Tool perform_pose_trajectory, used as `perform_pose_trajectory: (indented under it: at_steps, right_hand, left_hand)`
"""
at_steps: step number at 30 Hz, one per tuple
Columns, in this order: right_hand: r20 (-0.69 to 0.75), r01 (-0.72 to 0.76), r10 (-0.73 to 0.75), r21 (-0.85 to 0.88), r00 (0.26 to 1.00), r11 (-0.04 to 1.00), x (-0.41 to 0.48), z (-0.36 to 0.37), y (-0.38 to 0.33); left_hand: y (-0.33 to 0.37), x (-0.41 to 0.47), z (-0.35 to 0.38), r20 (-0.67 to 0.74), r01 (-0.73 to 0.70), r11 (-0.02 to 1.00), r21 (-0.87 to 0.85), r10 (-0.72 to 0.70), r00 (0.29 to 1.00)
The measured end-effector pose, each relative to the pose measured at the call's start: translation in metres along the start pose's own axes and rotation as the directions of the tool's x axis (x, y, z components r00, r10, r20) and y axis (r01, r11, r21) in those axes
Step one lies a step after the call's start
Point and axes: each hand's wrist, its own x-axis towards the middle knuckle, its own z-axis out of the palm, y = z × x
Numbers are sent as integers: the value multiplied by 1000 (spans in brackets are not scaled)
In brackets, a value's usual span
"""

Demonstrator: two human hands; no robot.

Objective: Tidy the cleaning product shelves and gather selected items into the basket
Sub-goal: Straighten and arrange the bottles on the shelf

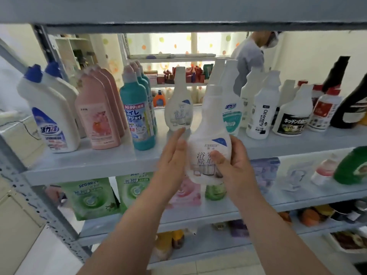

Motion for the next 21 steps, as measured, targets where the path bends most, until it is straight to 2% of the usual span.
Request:
perform_pose_trajectory:
  at_steps: [3, 6, 8, 10, 13, 15, 18, 21]
  right_hand:
    - [-21, 41, -41, -4, 999, 999, 27, -7, -2]
    - [-4, 41, -41, 1, 999, 999, 48, -11, 2]
    - [14, 39, -39, 7, 999, 999, 59, -13, 7]
    - [22, 49, -49, 22, 999, 999, 66, -13, 12]
    - [21, 72, -73, 33, 997, 997, 75, -10, 19]
    - [18, 89, -90, 35, 996, 995, 79, -10, 22]
    - [11, 139, -139, 1, 990, 990, 84, -11, 26]
    - [3, 172, -172, -24, 985, 985, 86, -11, 28]
  left_hand:
    - [6, 59, 6, -194, -52, 998, 22, 55, 979]
    - [9, 125, 9, -347, -82, 982, 170, 138, 928]
    - [7, 165, 9, -355, -47, 955, 294, 155, 922]
    - [0, 196, 9, -319, 49, 906, 420, 97, 943]
    - [-13, 221, 8, -319, 194, 834, 516, -22, 947]
    - [-19, 222, 7, -330, 209, 798, 565, -14, 944]
    - [-25, 202, 9, -306, 115, 850, 514, 57, 950]
    - [-26, 175, 10, -355, 118, 889, 442, 53, 933]
